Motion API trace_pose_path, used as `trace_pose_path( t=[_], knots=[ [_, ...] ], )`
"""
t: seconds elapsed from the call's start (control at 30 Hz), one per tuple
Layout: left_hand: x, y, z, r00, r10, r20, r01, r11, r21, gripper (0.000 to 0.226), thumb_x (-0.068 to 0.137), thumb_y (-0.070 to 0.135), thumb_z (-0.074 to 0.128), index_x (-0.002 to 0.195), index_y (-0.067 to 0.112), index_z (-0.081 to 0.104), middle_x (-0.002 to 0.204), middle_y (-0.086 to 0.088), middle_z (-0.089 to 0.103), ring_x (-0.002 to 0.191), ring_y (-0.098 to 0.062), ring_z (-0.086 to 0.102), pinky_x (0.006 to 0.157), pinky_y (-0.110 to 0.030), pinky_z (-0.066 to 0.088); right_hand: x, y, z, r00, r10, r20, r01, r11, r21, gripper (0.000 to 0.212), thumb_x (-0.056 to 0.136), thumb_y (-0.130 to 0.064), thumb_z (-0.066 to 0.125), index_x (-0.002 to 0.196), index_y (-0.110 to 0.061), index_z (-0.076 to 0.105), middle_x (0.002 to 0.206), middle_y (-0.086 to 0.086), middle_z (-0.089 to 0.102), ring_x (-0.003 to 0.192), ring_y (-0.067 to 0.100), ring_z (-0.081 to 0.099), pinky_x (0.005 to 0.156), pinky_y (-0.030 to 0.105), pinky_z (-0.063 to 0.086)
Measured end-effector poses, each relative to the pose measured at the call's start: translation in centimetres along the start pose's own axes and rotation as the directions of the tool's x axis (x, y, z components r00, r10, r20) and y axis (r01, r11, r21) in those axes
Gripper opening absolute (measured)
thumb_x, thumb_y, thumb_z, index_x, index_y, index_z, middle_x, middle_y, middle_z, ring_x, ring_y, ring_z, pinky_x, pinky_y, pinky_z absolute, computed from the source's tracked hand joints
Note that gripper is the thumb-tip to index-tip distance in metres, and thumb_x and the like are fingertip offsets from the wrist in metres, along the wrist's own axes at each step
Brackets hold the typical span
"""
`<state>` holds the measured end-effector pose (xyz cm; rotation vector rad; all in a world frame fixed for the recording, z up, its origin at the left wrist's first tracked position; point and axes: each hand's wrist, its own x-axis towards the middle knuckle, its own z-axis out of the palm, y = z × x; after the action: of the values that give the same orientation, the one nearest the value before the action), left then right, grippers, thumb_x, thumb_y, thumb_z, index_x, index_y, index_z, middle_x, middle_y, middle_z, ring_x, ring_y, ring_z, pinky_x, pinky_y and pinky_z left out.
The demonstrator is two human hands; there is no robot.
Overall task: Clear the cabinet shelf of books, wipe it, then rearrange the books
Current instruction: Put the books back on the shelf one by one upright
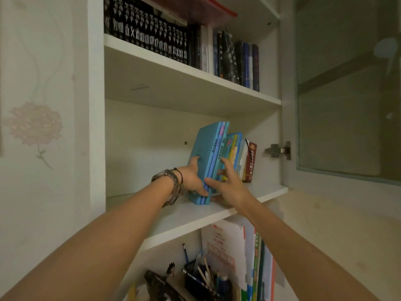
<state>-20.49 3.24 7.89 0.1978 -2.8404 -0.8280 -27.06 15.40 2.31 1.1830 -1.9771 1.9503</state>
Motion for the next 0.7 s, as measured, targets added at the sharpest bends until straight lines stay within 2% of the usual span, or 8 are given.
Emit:
trace_pose_path(
  t=[0.07, 0.13, 0.2, 0.27, 0.37, 0.43, 0.53, 0.7],
  knots=[
    [1.1, -0.8, 0.4, 0.999, 0.041, -0.032, -0.04, 0.999, 0.034, 0.112, 0.079, 0.018, 0.076, 0.149, 0.022, -0.011, 0.144, -0.008, 0.039, 0.123, -0.027, 0.049, 0.096, -0.036, 0.047, 0.8, 0.9, 0.0, 1.0, -0.002, -0.027, 0.003, 1.0, 0.021, 0.067, 0.089, -0.005, 0.064, 0.144, -0.025, 0.031, 0.119, 0.0, 0.054, 0.114, 0.018, 0.056, 0.088, 0.042, 0.056],
    [2.0, -1.9, 0.8, 0.994, 0.074, -0.083, -0.067, 0.994, 0.084, 0.107, 0.076, 0.028, 0.078, 0.15, 0.022, 0.0, 0.144, -0.006, 0.041, 0.124, -0.025, 0.048, 0.103, -0.036, 0.042, 1.7, 1.5, 0.0, 0.999, 0.017, -0.033, -0.014, 0.996, 0.087, 0.063, 0.088, -0.003, 0.064, 0.139, -0.025, 0.035, 0.121, 0.003, 0.056, 0.112, 0.02, 0.057, 0.077, 0.037, 0.06],
    [2.6, -3.1, 1.3, 0.986, 0.072, -0.152, -0.059, 0.994, 0.09, 0.097, 0.076, 0.036, 0.077, 0.148, 0.023, 0.013, 0.142, -0.003, 0.044, 0.123, -0.022, 0.049, 0.101, -0.031, 0.041, 2.5, 1.9, -0.2, 0.998, 0.058, -0.034, -0.053, 0.991, 0.122, 0.059, 0.087, -0.001, 0.065, 0.132, -0.028, 0.037, 0.116, 0.003, 0.055, 0.106, 0.022, 0.059, 0.065, 0.032, 0.06],
    [3.1, -3.8, 1.7, 0.978, 0.065, -0.197, -0.048, 0.995, 0.089, 0.09, 0.077, 0.039, 0.076, 0.146, 0.023, 0.021, 0.141, -0.002, 0.045, 0.123, -0.021, 0.049, 0.099, -0.028, 0.04, 3.3, 2.4, -0.5, 0.997, 0.068, -0.043, -0.064, 0.995, 0.081, 0.059, 0.087, -0.002, 0.066, 0.132, -0.026, 0.037, 0.108, 0.002, 0.053, 0.103, 0.023, 0.059, 0.059, 0.03, 0.059],
    [4.0, -4.1, 1.9, 0.982, 0.058, -0.18, -0.038, 0.993, 0.111, 0.092, 0.077, 0.037, 0.076, 0.147, 0.022, 0.019, 0.141, -0.003, 0.044, 0.123, -0.022, 0.048, 0.101, -0.028, 0.04, 4.7, 3.3, -1.1, 0.997, -0.007, -0.08, 0.0, 0.996, -0.09, 0.06, 0.084, -0.008, 0.071, 0.132, -0.021, 0.038, 0.11, 0.003, 0.053, 0.11, 0.023, 0.056, 0.069, 0.023, 0.053],
    [4.7, -4.2, 2.0, 0.987, 0.053, -0.154, -0.026, 0.985, 0.172, 0.095, 0.078, 0.036, 0.075, 0.148, 0.02, 0.014, 0.141, -0.004, 0.043, 0.124, -0.023, 0.047, 0.103, -0.03, 0.04, 5.7, 4.0, -1.4, 0.996, -0.016, -0.093, -0.002, 0.982, -0.188, 0.064, 0.081, -0.014, 0.075, 0.132, -0.02, 0.039, 0.121, 0.005, 0.049, 0.117, 0.021, 0.05, 0.084, 0.029, 0.05],
    [5.8, -4.2, 2.1, 0.995, 0.028, -0.092, -0.005, 0.97, 0.244, 0.096, 0.082, 0.038, 0.07, 0.15, 0.019, 0.005, 0.143, -0.005, 0.041, 0.125, -0.023, 0.045, 0.105, -0.032, 0.039, 6.8, 5.1, -1.6, 0.992, 0.008, -0.124, -0.037, 0.972, -0.233, 0.069, 0.076, -0.021, 0.081, 0.132, -0.02, 0.04, 0.131, 0.007, 0.041, 0.122, 0.023, 0.046, 0.102, 0.04, 0.046],
    [7.9, -4.1, 1.7, 0.997, 0.009, -0.082, 0.013, 0.962, 0.272, 0.097, 0.082, 0.04, 0.07, 0.15, 0.021, 0.003, 0.136, -0.008, 0.045, 0.119, -0.025, 0.051, 0.102, -0.036, 0.043, 8.0, 6.2, -1.9, 0.985, -0.033, -0.171, -0.021, 0.951, -0.307, 0.068, 0.072, -0.026, 0.083, 0.125, -0.023, 0.04, 0.116, 0.0, 0.032, 0.114, 0.021, 0.045, 0.1, 0.039, 0.047]
  ],
)
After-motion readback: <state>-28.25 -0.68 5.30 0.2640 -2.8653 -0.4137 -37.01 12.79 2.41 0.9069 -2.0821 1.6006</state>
